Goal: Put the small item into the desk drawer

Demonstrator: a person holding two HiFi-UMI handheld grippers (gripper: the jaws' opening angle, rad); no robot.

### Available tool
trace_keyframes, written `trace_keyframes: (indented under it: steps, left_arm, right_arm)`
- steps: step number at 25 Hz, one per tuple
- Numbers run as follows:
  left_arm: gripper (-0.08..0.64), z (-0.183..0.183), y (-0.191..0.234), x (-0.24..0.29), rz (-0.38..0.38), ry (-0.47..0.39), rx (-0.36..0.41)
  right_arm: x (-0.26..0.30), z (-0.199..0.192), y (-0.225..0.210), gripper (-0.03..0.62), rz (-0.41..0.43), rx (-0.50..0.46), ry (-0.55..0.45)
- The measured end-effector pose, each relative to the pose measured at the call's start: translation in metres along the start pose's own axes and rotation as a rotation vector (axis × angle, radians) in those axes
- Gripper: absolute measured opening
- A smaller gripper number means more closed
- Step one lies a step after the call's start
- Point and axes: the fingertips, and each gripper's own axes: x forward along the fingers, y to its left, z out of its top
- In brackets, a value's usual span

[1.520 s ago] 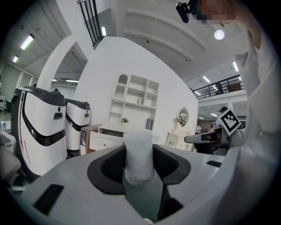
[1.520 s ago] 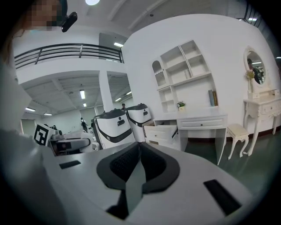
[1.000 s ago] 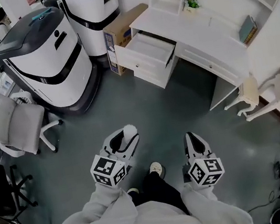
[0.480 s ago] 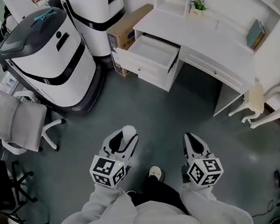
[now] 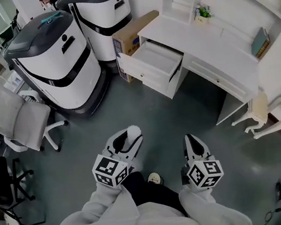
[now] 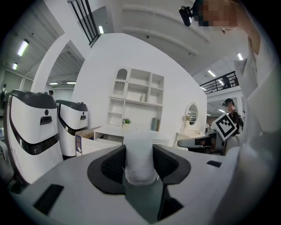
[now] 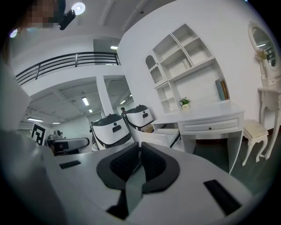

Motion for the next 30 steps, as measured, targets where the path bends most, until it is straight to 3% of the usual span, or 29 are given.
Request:
trace_keyframes:
  steps: [8,19,30]
  left_arm:
    - [0.19,-0.009,0.001,-0.004,0.015,-0.002,-0.018]
    - [0.19,0.002,0.004,0.037,-0.033,0.004,-0.014]
    - [0.19,0.027,0.065,0.112,-0.034,-0.004,-0.032]
  right_arm:
    - [0.001,-0.008,0.012,0.043,0.034,-0.006,0.006]
    - [0.022,0.009,-0.012,0.043,-0.002,-0.004,0.005]
    - [0.102,0.051,-0.038,0.043,-0.012,-0.02,0.006]
